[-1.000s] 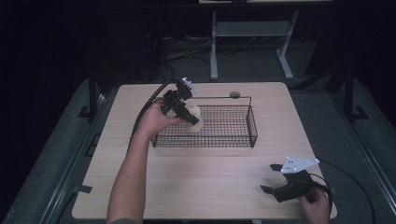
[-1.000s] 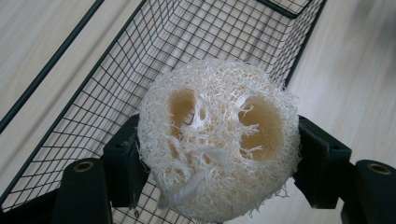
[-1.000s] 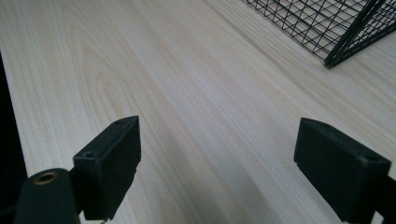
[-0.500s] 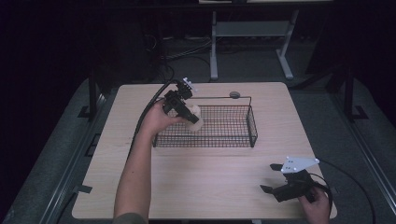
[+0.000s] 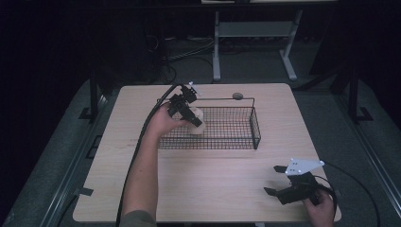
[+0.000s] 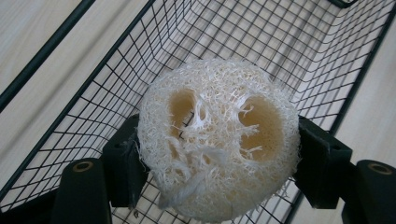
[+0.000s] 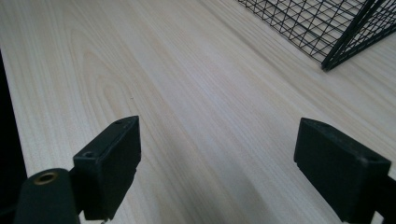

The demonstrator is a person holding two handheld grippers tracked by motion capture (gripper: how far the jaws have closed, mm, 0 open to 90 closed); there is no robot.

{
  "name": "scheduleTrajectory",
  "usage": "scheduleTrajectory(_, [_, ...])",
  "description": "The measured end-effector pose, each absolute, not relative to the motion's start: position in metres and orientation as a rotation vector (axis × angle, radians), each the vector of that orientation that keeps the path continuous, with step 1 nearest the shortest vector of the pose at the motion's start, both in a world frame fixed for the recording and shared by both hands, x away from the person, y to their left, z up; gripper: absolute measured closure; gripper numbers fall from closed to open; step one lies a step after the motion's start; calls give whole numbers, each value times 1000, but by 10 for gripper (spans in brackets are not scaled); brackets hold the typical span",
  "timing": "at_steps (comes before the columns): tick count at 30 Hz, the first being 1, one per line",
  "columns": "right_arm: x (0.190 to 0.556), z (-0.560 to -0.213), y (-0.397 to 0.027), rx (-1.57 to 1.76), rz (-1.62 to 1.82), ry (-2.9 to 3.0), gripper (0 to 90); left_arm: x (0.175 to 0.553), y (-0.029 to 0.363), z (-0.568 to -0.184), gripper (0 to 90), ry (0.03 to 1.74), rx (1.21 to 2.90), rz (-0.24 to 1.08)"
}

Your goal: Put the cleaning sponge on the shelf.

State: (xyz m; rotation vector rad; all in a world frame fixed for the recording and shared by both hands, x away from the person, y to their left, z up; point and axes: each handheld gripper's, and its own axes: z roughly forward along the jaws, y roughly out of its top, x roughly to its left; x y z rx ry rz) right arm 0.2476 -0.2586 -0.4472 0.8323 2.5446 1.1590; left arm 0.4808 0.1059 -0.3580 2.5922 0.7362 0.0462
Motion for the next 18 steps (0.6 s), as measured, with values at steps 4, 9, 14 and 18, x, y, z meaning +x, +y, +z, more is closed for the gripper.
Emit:
scheduleTrajectory(4, [248, -447, -258, 836, 1175, 2557, 142, 482, 101, -364, 285, 736, 2587, 48])
scheduleTrajectory(9, [248, -447, -258, 833, 1170, 2557, 142, 484, 97, -371, 285, 743, 2594, 44])
scheduleTrajectory(14, [248, -447, -258, 830, 1171, 2557, 142, 486, 93, -378, 286, 749, 2599, 19])
scheduleTrajectory(18, [248, -447, -258, 831, 1169, 2556, 142, 488, 92, -385, 286, 756, 2596, 12])
